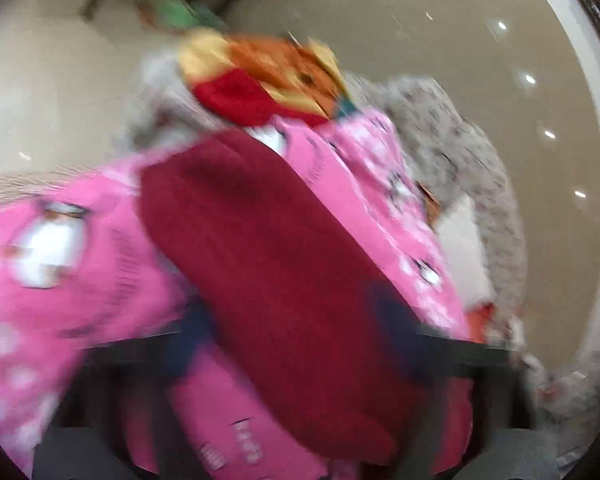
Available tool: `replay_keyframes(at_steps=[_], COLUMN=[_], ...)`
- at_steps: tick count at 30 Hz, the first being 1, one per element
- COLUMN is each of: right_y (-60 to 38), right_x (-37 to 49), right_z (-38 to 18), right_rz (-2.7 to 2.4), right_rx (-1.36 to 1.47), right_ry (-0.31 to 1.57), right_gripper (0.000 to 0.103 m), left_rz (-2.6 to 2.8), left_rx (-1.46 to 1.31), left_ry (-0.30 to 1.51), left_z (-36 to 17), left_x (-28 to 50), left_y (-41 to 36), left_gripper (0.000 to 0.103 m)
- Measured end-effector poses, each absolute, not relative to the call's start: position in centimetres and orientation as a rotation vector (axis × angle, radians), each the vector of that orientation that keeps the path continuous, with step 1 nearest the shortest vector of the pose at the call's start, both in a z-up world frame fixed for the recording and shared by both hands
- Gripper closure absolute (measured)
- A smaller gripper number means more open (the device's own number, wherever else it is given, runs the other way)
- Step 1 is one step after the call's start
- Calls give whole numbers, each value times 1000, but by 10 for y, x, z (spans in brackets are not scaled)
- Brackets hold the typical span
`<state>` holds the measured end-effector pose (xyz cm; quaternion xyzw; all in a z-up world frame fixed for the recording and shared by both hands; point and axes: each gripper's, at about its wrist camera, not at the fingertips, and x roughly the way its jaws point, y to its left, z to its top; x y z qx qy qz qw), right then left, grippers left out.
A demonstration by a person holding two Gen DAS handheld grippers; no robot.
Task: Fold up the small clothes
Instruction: 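Grasp a sleeve of the red sweatshirt with the left gripper and lift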
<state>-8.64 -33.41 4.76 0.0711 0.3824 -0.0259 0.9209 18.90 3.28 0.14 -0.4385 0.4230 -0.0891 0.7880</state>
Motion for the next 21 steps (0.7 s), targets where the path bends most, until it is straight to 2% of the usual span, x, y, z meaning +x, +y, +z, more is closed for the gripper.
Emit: replay_keyframes(at_steps=[1,2,5,10,14,17,21], right_y=[-335,-336,-339,-352,-363,-378,-414], right_x=[-87,-89,-91,-94,-101,-110,-131], right_z=[48,49,53,60,67,79,100], right_rz=[-51,-50,-53,-49,-53,-92,-173], right_rx=[154,159,160,222,266,272,333], right_ry=[786,783,766,744,722,688,612], right_gripper=[11,11,11,11,11,11,11], left_rz=[-183,-168,-183,-265,-418,-581,-801], left_rx=[-956,-962,-898,-714,-599,-525,-455], left_ry=[947,943,867,677,586,575,650], left_z=[-5,-5,25,135,205,227,212], left_x=[192,190,174,129,92,63,37], left_y=[35,39,47,41,-4,-64,-160], left_gripper=[88,92,95,95,95,95,95])
